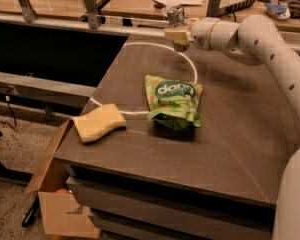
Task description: Knock redbull can over
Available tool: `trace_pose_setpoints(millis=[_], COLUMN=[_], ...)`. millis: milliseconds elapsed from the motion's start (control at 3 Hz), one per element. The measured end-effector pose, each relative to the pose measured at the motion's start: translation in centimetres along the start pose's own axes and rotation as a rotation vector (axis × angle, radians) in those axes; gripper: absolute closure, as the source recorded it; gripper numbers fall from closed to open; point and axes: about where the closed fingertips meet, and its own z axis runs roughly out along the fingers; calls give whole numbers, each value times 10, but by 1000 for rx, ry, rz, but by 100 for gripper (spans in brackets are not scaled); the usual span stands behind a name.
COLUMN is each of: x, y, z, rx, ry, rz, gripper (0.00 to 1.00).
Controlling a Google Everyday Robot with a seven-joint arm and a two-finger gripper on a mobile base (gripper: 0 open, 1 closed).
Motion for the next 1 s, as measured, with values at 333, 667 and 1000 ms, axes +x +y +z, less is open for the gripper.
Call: trace_pose_setpoints(millis=[333, 667, 1000], x=[-51, -44, -45], y=[11, 23, 25], z=[-31, -27, -23], rx=[-122, -162, -171], ry=[-30, -19, -14], rz=[-201, -185, -226], gripper=[100, 100, 100])
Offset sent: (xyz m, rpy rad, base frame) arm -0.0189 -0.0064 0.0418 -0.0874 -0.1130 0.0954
